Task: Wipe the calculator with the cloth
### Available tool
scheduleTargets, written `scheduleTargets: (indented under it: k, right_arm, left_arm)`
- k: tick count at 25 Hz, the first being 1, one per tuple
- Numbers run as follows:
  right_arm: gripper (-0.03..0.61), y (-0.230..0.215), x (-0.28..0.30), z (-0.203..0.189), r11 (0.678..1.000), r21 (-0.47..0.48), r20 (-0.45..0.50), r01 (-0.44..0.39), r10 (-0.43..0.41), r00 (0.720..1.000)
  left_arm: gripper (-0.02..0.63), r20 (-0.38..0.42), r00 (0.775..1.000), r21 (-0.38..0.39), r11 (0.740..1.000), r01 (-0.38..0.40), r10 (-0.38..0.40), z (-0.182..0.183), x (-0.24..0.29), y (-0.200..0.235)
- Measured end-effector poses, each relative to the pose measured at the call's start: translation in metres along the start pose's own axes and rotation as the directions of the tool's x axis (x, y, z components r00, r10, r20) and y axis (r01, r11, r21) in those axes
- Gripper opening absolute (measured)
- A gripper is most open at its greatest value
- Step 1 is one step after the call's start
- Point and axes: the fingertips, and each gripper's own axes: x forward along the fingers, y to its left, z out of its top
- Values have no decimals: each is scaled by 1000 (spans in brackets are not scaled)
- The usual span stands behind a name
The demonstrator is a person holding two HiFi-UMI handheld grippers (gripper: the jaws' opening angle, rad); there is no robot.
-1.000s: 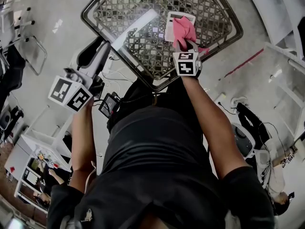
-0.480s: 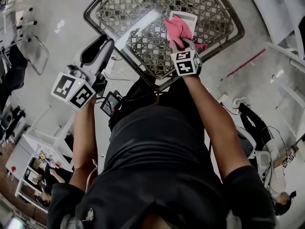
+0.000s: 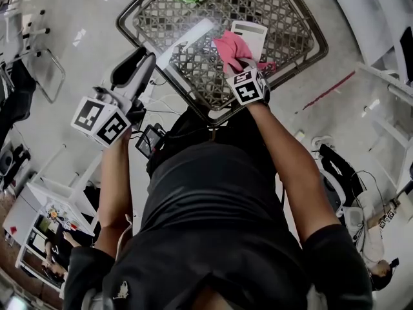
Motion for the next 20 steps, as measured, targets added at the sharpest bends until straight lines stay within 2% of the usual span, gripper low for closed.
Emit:
scheduleTargets:
  k: [10,14,20]
  right_arm:
    - [91,11,1,-6,999,-15,-83,-38,36,996]
    - [92,12,-4,-11,999,-11,-91,-34,33,995]
    - [92,10,-11,7,1000,-23,-80,-4,2,997]
  left_arm:
    - [170,49,999,-3,1000,5,-5,9,-6,12]
    - [170,51,999,-6,1000,-2,2,11,-9,11]
    - [170,75,997,-1,1000,10,-10,18,-13,28]
